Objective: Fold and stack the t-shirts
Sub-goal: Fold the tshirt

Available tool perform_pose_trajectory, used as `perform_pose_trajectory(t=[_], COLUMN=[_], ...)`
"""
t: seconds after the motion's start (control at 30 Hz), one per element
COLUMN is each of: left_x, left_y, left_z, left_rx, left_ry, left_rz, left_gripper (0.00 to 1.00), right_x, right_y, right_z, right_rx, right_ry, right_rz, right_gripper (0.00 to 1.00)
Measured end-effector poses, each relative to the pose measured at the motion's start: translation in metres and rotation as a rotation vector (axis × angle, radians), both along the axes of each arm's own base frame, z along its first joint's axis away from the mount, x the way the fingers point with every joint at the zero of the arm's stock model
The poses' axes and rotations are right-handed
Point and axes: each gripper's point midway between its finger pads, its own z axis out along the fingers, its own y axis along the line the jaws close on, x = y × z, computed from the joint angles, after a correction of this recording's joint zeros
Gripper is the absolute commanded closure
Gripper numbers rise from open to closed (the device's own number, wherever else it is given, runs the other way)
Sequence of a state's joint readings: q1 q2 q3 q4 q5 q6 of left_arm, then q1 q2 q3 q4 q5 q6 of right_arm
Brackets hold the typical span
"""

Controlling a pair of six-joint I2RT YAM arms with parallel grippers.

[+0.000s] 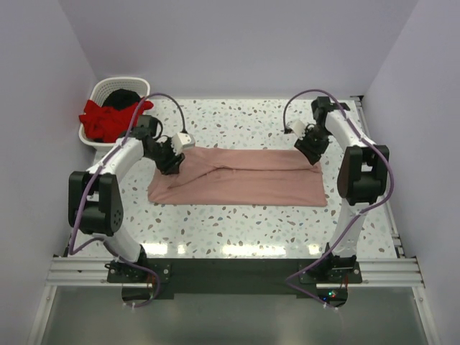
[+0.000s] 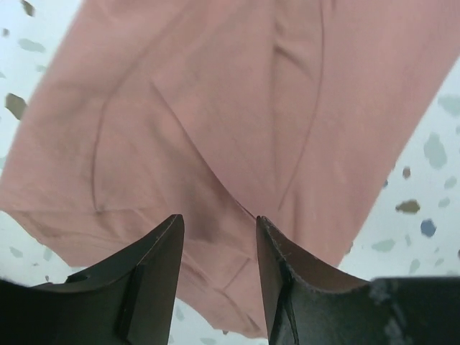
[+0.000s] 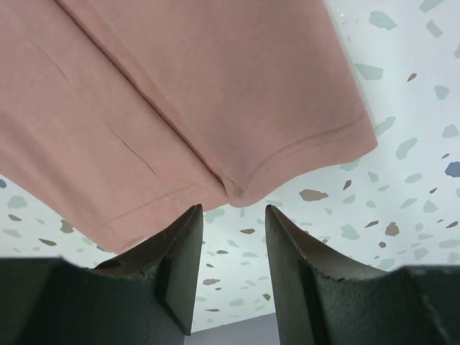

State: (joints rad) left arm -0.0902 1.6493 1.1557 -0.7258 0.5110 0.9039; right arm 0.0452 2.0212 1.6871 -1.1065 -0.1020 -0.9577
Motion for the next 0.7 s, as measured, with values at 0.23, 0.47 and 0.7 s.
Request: perform_pose_trajectory(t=[0.23, 0.47, 0.7], left_x=[0.05, 0.047, 0.008], left_y=[-0.025, -0.031, 0.004], left_z=[0.002, -0.013, -0.004], left_rx=[-0.15, -0.233, -0.27], left_ry=[0.078, 0.218, 0.24], left_rz=[0.134, 0.211, 0.287], left_gripper=[0.51, 0.51, 0.5], right_x=[0.003, 0.015, 0.024], right_y=[0.01, 0.059, 0.202], right_z=[-0.007, 0.008, 0.025], right_rx=[0.049, 0.221, 0.45], right_ry=[0.045, 0.047, -0.015], right_rz=[-0.093, -0.197, -0.166], right_gripper=[0.59, 0.6, 0.59])
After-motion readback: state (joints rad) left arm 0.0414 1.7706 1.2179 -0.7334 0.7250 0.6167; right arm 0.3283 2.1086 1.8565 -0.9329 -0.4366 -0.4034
